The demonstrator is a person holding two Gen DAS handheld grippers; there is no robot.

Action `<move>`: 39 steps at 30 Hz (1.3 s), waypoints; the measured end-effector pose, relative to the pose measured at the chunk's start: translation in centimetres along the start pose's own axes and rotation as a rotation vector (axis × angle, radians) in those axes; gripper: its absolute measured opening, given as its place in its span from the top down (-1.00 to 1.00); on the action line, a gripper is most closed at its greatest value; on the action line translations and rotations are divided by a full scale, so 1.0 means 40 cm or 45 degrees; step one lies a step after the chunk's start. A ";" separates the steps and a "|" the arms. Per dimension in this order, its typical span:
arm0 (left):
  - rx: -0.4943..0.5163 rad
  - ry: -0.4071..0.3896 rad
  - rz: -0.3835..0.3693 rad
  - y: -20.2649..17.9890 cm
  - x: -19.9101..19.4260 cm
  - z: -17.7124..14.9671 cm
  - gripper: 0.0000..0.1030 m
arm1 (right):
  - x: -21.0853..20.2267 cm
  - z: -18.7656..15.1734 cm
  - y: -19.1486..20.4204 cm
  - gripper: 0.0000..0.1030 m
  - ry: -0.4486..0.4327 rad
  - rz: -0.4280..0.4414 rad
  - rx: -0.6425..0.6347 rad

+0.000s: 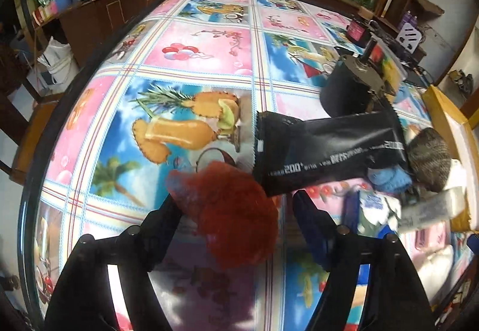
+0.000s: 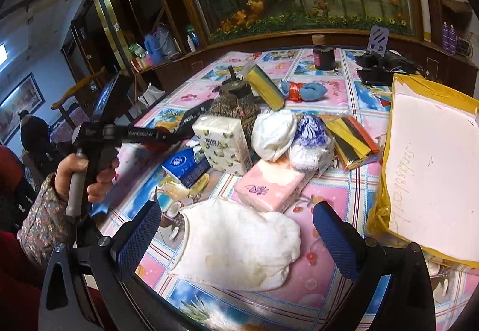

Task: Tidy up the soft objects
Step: 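Grasp the white cloth with the right tool while the left tool grasps the red bag, then carry the red bag and white cloth into the yellow-rimmed box with both tools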

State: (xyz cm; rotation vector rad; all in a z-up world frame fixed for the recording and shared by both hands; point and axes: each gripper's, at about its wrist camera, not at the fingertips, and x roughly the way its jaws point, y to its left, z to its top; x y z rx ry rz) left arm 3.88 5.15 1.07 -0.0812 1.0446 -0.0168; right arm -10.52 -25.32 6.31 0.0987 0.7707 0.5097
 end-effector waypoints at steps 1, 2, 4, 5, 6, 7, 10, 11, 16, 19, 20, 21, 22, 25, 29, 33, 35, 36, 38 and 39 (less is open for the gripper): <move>0.011 -0.015 0.022 -0.005 0.001 0.000 -0.22 | 0.008 -0.004 0.002 -0.99 0.022 -0.005 -0.004; 0.021 -0.033 0.042 -0.008 -0.001 -0.002 0.09 | 0.016 -0.007 0.005 -0.99 0.042 -0.010 -0.011; 0.022 -0.056 0.040 -0.007 -0.006 -0.005 0.22 | 0.034 -0.013 0.017 -1.00 0.085 -0.035 -0.046; 0.005 -0.065 0.023 -0.001 -0.008 -0.004 0.22 | 0.041 -0.015 0.022 -0.99 0.101 -0.047 -0.062; -0.009 -0.073 0.006 0.006 -0.009 -0.005 0.22 | 0.049 -0.017 0.026 -0.99 0.119 -0.061 -0.077; -0.022 -0.078 -0.013 0.012 -0.012 -0.003 0.22 | 0.062 -0.018 0.029 -0.99 0.149 -0.086 -0.093; -0.048 -0.099 -0.069 0.023 -0.022 -0.002 0.23 | 0.096 -0.021 0.027 -0.99 0.210 -0.130 -0.100; -0.049 -0.107 -0.075 0.023 -0.026 -0.002 0.23 | 0.106 -0.022 0.026 -0.92 0.227 -0.123 -0.093; -0.052 -0.138 -0.097 0.020 -0.038 -0.001 0.22 | 0.135 -0.028 0.032 0.37 0.293 -0.151 -0.102; -0.062 -0.154 -0.113 0.023 -0.045 -0.002 0.22 | 0.121 -0.024 0.045 0.55 0.285 -0.143 -0.138; -0.062 -0.165 -0.118 0.023 -0.049 -0.001 0.22 | 0.112 -0.020 0.048 0.55 0.273 -0.134 -0.142; -0.061 -0.178 -0.124 0.023 -0.055 -0.001 0.22 | 0.099 -0.012 0.050 0.55 0.248 -0.128 -0.141; -0.055 -0.196 -0.132 0.020 -0.062 -0.002 0.22 | 0.084 -0.003 0.049 0.55 0.215 -0.118 -0.138; -0.030 -0.253 -0.147 0.010 -0.086 -0.005 0.22 | 0.032 0.036 0.030 0.56 0.077 -0.102 -0.100; -0.001 -0.315 -0.170 -0.002 -0.112 -0.009 0.22 | -0.006 0.084 -0.010 0.56 -0.048 -0.112 0.000; 0.027 -0.365 -0.183 -0.016 -0.132 -0.012 0.22 | -0.008 0.105 -0.048 0.56 -0.097 -0.101 0.089; 0.036 -0.388 -0.186 -0.024 -0.142 -0.015 0.22 | -0.002 0.102 -0.058 0.56 -0.100 -0.093 0.118; 0.040 -0.393 -0.185 -0.029 -0.143 -0.016 0.22 | 0.003 0.102 -0.064 0.56 -0.098 -0.093 0.128; 0.048 -0.386 -0.194 -0.043 -0.142 -0.017 0.22 | 0.013 0.097 -0.074 0.56 -0.095 -0.092 0.147; 0.051 -0.386 -0.199 -0.051 -0.142 -0.018 0.22 | 0.017 0.098 -0.079 0.56 -0.096 -0.090 0.157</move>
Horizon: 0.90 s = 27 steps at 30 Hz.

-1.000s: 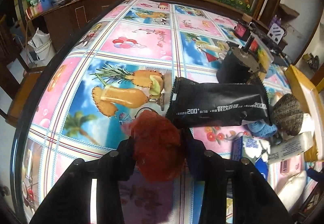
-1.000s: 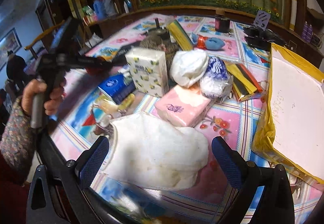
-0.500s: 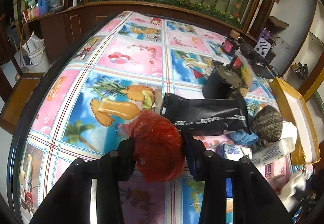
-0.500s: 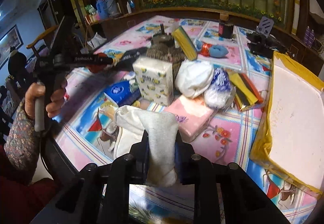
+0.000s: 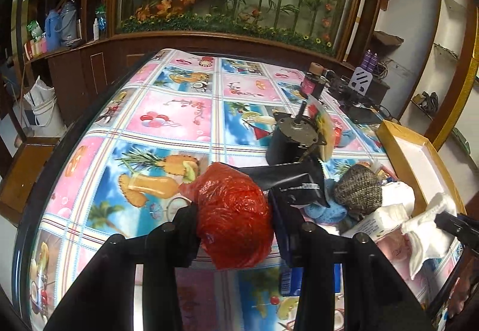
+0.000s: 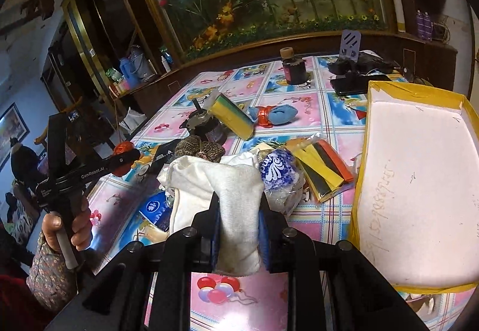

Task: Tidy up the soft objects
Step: 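Carry the red bag and white cloth into the yellow-rimmed box with both tools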

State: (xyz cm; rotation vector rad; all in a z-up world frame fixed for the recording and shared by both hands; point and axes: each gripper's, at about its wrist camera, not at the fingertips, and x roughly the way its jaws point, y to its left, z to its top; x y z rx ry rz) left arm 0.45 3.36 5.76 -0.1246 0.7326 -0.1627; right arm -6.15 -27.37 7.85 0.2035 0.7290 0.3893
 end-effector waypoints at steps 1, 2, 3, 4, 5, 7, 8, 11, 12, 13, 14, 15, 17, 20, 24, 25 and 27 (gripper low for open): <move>0.006 -0.001 -0.008 -0.012 0.001 -0.001 0.22 | 0.002 0.002 -0.005 0.56 -0.006 -0.004 0.007; 0.016 -0.002 -0.021 -0.027 0.002 -0.003 0.22 | 0.002 0.003 -0.011 0.56 -0.014 -0.010 0.011; 0.025 -0.002 -0.032 -0.039 0.003 -0.003 0.22 | 0.002 0.008 -0.016 0.56 -0.022 -0.012 0.019; 0.042 -0.002 -0.050 -0.062 0.004 -0.004 0.22 | 0.001 0.013 -0.024 0.56 -0.034 -0.016 0.029; 0.056 -0.003 -0.064 -0.082 0.006 -0.004 0.22 | -0.001 0.018 -0.030 0.56 -0.044 -0.021 0.037; 0.094 -0.009 -0.094 -0.131 0.007 -0.002 0.22 | -0.005 0.033 -0.048 0.56 -0.071 -0.038 0.059; 0.116 -0.010 -0.111 -0.159 0.010 -0.001 0.22 | -0.009 0.041 -0.057 0.56 -0.084 -0.048 0.068; 0.177 -0.007 -0.174 -0.248 0.018 0.003 0.22 | -0.019 0.074 -0.097 0.56 -0.127 -0.101 0.104; 0.194 -0.008 -0.190 -0.275 0.020 0.005 0.22 | -0.025 0.087 -0.115 0.56 -0.145 -0.111 0.127; 0.213 -0.008 -0.214 -0.311 0.022 0.012 0.22 | -0.030 0.101 -0.133 0.56 -0.163 -0.121 0.153; 0.226 -0.007 -0.237 -0.340 0.024 0.019 0.22 | -0.038 0.117 -0.156 0.56 -0.187 -0.131 0.185; 0.237 -0.004 -0.263 -0.370 0.026 0.029 0.22 | -0.047 0.133 -0.179 0.56 -0.210 -0.140 0.213; 0.257 0.008 -0.305 -0.438 0.035 0.051 0.22 | -0.061 0.170 -0.231 0.56 -0.258 -0.181 0.281; 0.276 0.030 -0.356 -0.532 0.055 0.084 0.22 | -0.079 0.218 -0.307 0.56 -0.317 -0.233 0.379; 0.328 0.033 -0.363 -0.658 0.095 0.137 0.22 | -0.083 0.285 -0.391 0.56 -0.345 -0.397 0.456; 0.338 0.054 -0.365 -0.695 0.116 0.153 0.22 | -0.076 0.301 -0.415 0.56 -0.339 -0.442 0.480; 0.347 0.091 -0.359 -0.754 0.161 0.175 0.22 | -0.060 0.321 -0.470 0.57 -0.317 -0.514 0.530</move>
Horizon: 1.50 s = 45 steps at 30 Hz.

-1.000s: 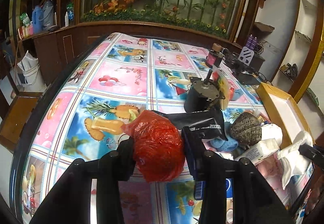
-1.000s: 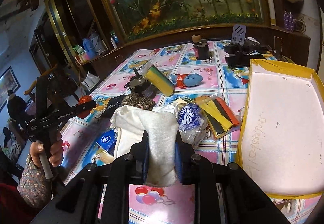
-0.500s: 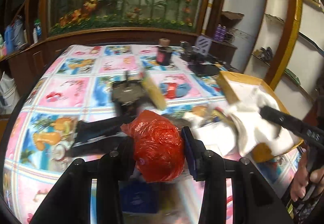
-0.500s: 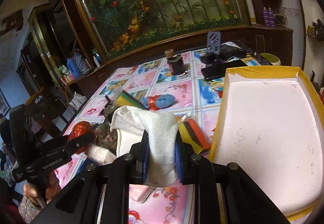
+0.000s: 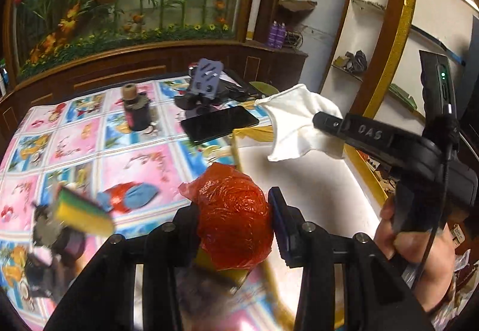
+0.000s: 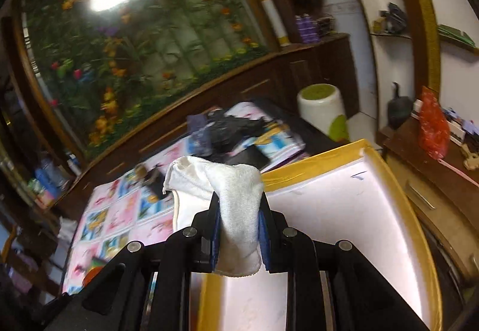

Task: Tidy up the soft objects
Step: 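Carry the red bag and white cloth into the yellow-rimmed box with both tools, then open both tools to release the red bag and white cloth in the box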

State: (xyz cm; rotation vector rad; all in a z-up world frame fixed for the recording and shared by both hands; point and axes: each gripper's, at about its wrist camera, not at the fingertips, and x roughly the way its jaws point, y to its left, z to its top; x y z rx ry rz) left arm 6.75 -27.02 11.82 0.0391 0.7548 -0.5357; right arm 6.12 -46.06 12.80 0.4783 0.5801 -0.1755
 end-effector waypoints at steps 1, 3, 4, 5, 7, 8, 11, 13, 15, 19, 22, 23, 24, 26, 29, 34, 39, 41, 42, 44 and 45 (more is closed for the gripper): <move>-0.001 0.022 -0.004 -0.018 0.033 0.018 0.22 | 0.020 0.007 -0.016 0.57 0.013 -0.032 0.013; -0.008 0.075 -0.008 -0.045 0.103 0.042 0.22 | 0.050 0.010 -0.063 0.57 0.062 -0.050 0.063; -0.012 0.106 -0.015 -0.061 0.146 0.053 0.22 | 0.057 0.013 -0.080 0.57 0.071 -0.051 0.077; -0.013 0.136 -0.005 -0.077 0.186 0.062 0.23 | 0.061 0.016 -0.092 0.57 0.069 -0.082 0.075; -0.011 0.199 -0.004 -0.101 0.253 0.072 0.23 | 0.078 0.017 -0.113 0.57 0.082 -0.139 0.076; -0.012 0.226 -0.011 -0.109 0.281 0.076 0.23 | 0.091 0.014 -0.121 0.57 0.102 -0.160 0.078; -0.034 0.282 0.027 -0.118 0.352 0.088 0.23 | 0.122 0.005 -0.165 0.56 0.168 -0.192 0.151; -0.056 0.324 0.025 -0.103 0.384 0.085 0.23 | 0.123 0.006 -0.188 0.55 0.174 -0.222 0.185; -0.071 0.347 0.027 -0.094 0.402 0.076 0.23 | 0.120 0.002 -0.195 0.53 0.174 -0.225 0.200; -0.082 0.355 0.020 -0.079 0.403 0.064 0.23 | 0.118 -0.003 -0.193 0.53 0.176 -0.230 0.194; -0.075 0.338 0.026 -0.085 0.395 0.065 0.21 | 0.125 -0.004 -0.194 0.53 0.176 -0.242 0.203; -0.068 0.338 0.031 -0.088 0.395 0.064 0.19 | 0.123 -0.005 -0.195 0.52 0.175 -0.249 0.207; -0.058 0.339 0.037 -0.091 0.396 0.062 0.18 | 0.124 -0.006 -0.196 0.52 0.175 -0.254 0.208; -0.049 0.342 0.029 -0.095 0.397 0.063 0.10 | 0.124 -0.006 -0.194 0.51 0.177 -0.253 0.210; -0.043 0.336 0.016 -0.095 0.397 0.064 0.01 | 0.118 -0.004 -0.196 0.20 0.167 -0.259 0.217; -0.024 0.329 0.013 -0.103 0.392 0.063 -0.06 | 0.090 0.002 -0.191 -0.03 0.102 -0.282 0.210; -0.034 0.293 0.032 -0.100 0.354 0.062 -0.26 | 0.037 0.012 -0.176 -0.03 -0.024 -0.281 0.192; -0.045 0.271 0.011 -0.093 0.323 0.061 -0.27 | 0.017 0.015 -0.169 -0.03 -0.070 -0.260 0.184; -0.048 0.269 0.013 -0.090 0.310 0.059 -0.27 | 0.010 0.015 -0.165 -0.03 -0.084 -0.247 0.180; -0.059 0.246 0.027 -0.077 0.271 0.052 -0.29 | -0.007 0.013 -0.155 -0.03 -0.110 -0.231 0.166; -0.066 0.236 0.026 -0.070 0.250 0.048 -0.30 | -0.016 0.011 -0.148 -0.03 -0.123 -0.222 0.157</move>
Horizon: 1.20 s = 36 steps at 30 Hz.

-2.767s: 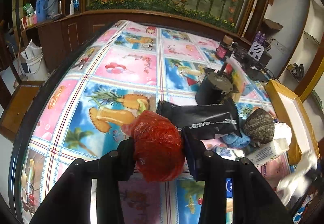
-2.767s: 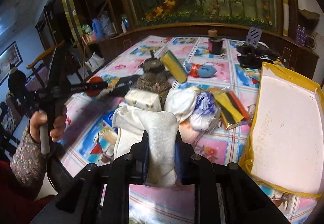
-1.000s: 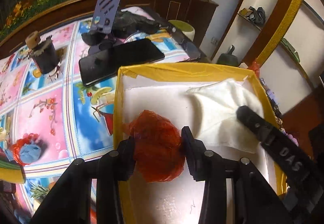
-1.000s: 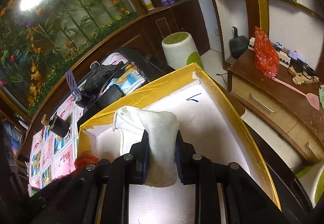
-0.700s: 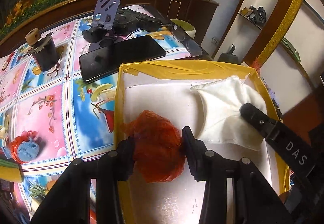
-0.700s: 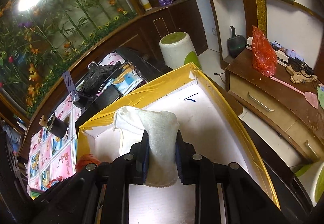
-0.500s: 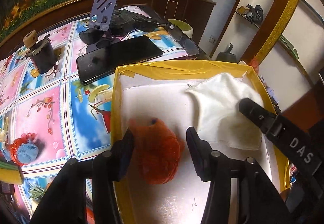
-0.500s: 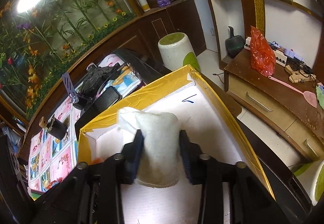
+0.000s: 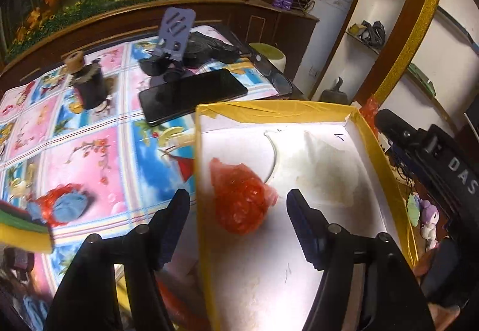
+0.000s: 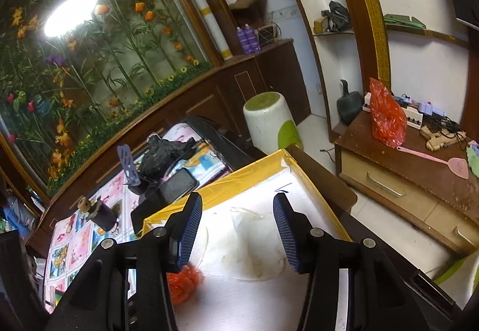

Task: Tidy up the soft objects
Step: 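Open both tools to release the red bag and white cloth in the box, then move the left tool to the black snack packet and grasp it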

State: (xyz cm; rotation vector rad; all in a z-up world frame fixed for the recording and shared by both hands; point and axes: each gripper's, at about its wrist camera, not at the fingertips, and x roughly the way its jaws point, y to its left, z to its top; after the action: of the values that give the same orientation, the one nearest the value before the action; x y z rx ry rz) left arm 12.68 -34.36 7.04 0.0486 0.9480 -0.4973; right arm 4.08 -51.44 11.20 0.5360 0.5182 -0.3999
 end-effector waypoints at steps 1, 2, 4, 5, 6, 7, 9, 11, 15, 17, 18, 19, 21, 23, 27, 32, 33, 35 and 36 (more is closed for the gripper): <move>-0.006 -0.007 -0.006 0.012 -0.023 -0.010 -0.32 | -0.014 -0.003 0.008 -0.03 -0.018 0.008 -0.014; -0.012 -0.013 -0.012 0.021 -0.043 -0.018 -0.32 | -0.026 -0.005 0.014 -0.03 -0.037 0.011 -0.030; -0.030 -0.041 -0.035 0.050 -0.090 -0.043 -0.34 | -0.053 -0.017 0.036 -0.07 -0.090 0.004 -0.069; -0.038 -0.051 -0.044 0.063 -0.111 -0.055 -0.37 | -0.067 -0.025 0.051 -0.13 -0.119 -0.005 -0.096; -0.043 -0.059 -0.052 0.074 -0.129 -0.067 -0.38 | -0.081 -0.036 0.067 -0.15 -0.146 -0.008 -0.124; -0.048 -0.073 -0.066 0.090 -0.154 -0.082 -0.38 | -0.098 -0.048 0.083 -0.16 -0.171 -0.002 -0.145; -0.046 -0.097 -0.076 0.118 -0.197 -0.112 -0.38 | -0.131 -0.070 0.112 -0.17 -0.210 0.016 -0.181; -0.030 -0.114 -0.081 0.141 -0.235 -0.143 -0.39 | -0.177 -0.111 0.156 -0.19 -0.255 0.058 -0.226; 0.007 -0.158 -0.067 0.218 -0.310 -0.210 -0.44 | -0.246 -0.196 0.250 -0.43 -0.313 0.186 -0.331; -0.002 -0.173 -0.052 0.279 -0.340 -0.239 -0.47 | -0.257 -0.237 0.302 -0.46 -0.297 0.265 -0.391; -0.014 -0.179 -0.043 0.311 -0.352 -0.251 -0.48 | -0.256 -0.259 0.331 -0.46 -0.272 0.312 -0.427; -0.039 -0.184 -0.025 0.358 -0.369 -0.266 -0.49 | -0.252 -0.275 0.350 -0.46 -0.248 0.347 -0.449; -0.107 -0.201 0.014 0.450 -0.393 -0.289 -0.49 | -0.240 -0.310 0.386 -0.47 -0.193 0.404 -0.500; -0.216 -0.223 0.070 0.558 -0.413 -0.312 -0.51 | -0.223 -0.338 0.404 -0.47 -0.140 0.433 -0.533; -0.524 -0.203 0.116 0.748 -0.408 -0.342 -0.51 | -0.177 -0.372 0.414 -0.47 -0.043 0.404 -0.555; -0.724 -0.091 0.008 0.825 -0.332 -0.347 -0.51 | -0.156 -0.363 0.397 -0.47 0.000 0.410 -0.536; -0.724 -0.070 0.004 0.823 -0.318 -0.347 -0.51 | -0.153 -0.361 0.398 -0.47 0.003 0.409 -0.541; -0.693 -0.037 0.014 0.813 -0.295 -0.338 -0.51 | -0.149 -0.357 0.398 -0.47 0.011 0.410 -0.545; -0.671 -0.032 0.035 0.810 -0.290 -0.338 -0.51 | -0.149 -0.358 0.398 -0.47 0.013 0.412 -0.545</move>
State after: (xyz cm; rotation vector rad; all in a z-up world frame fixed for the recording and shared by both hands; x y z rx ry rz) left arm 10.66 2.30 2.54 -0.4189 1.0271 -0.2099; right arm 1.93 -29.34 9.96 0.2007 0.4988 0.0263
